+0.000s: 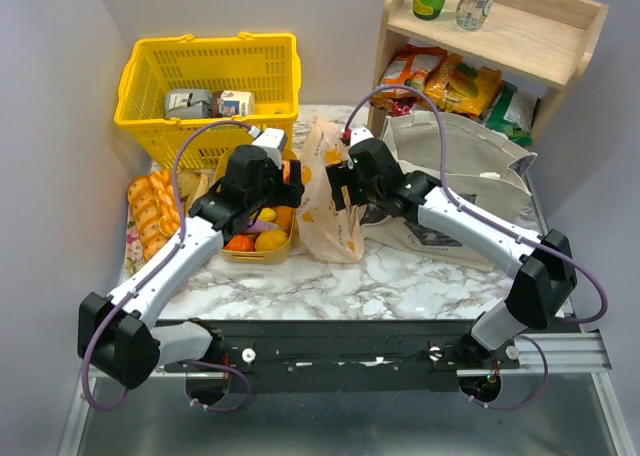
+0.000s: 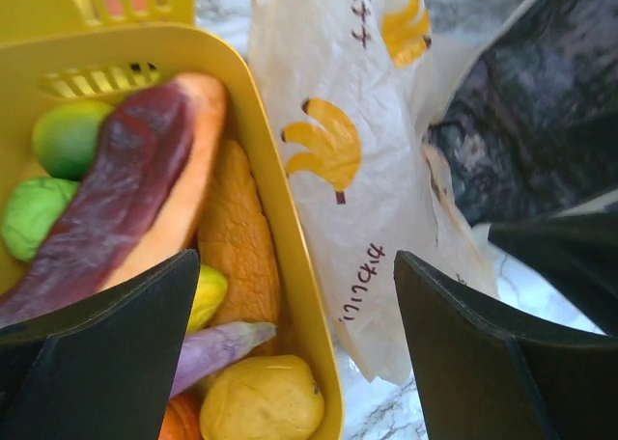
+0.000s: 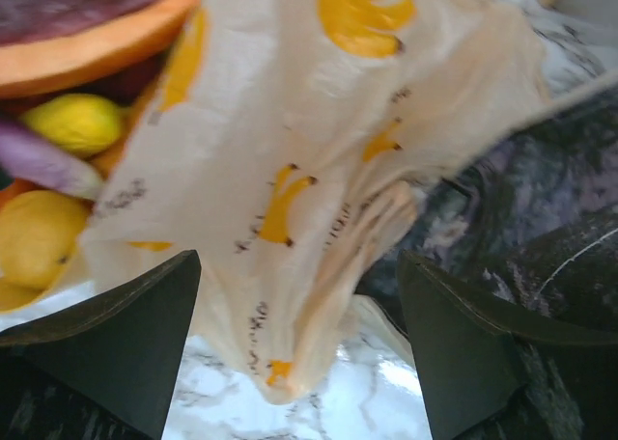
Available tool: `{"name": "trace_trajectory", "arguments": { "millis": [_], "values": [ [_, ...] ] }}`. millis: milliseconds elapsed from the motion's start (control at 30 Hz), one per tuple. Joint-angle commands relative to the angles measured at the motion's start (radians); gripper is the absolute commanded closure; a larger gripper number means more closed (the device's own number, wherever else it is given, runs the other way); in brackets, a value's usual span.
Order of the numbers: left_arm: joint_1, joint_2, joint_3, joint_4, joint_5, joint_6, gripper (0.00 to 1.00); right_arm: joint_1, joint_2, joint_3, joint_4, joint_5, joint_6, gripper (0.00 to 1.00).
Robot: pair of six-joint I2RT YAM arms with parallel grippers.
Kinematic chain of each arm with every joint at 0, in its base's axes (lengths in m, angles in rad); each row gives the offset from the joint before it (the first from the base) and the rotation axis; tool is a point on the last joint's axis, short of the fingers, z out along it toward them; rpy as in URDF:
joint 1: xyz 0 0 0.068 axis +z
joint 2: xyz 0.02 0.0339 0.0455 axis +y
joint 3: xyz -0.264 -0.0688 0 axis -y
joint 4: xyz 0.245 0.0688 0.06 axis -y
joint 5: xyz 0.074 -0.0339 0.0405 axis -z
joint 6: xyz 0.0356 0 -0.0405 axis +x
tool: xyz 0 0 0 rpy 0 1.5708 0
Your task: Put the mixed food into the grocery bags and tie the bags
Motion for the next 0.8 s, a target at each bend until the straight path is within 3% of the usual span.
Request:
{"name": "trace_trajectory", "arguments": {
  "millis": [0, 200, 433, 600, 700, 733, 767],
  "values": [
    [-0.083, 0.088, 0.076, -0.041, -0.036, 0.018, 0.11, -0.051, -0.021, -0.093, -0.069, 0.154, 0.006, 0.09],
    [-0.141, 0.233, 0.197, -0.075, -0.007, 0.036, 0.14, -0.117, -0.069, -0.173, -0.022, 0.133, 0.004, 0.09],
    [-0.176, 0.372, 0.281, -0.147, -0.073, 0.064, 0.16, -0.136, -0.113, -0.224, 0.015, 0.105, 0.001, 0.09],
    [-0.178, 0.42, 0.259, -0.127, -0.021, 0.049, 0.26, -0.151, -0.129, -0.241, 0.027, 0.09, -0.004, 0.09],
    [-0.178, 0.44, 0.264, -0.134, -0.041, 0.055, 0.39, -0.156, -0.138, -0.248, 0.032, 0.087, -0.005, 0.08],
    [-0.178, 0.443, 0.265, -0.137, -0.041, 0.055, 0.57, -0.157, -0.146, -0.256, 0.036, 0.088, -0.004, 0.08],
    [-0.178, 0.44, 0.262, -0.136, -0.039, 0.056, 0.68, -0.159, -0.15, -0.261, 0.04, 0.084, -0.004, 0.08]
  ]
}}
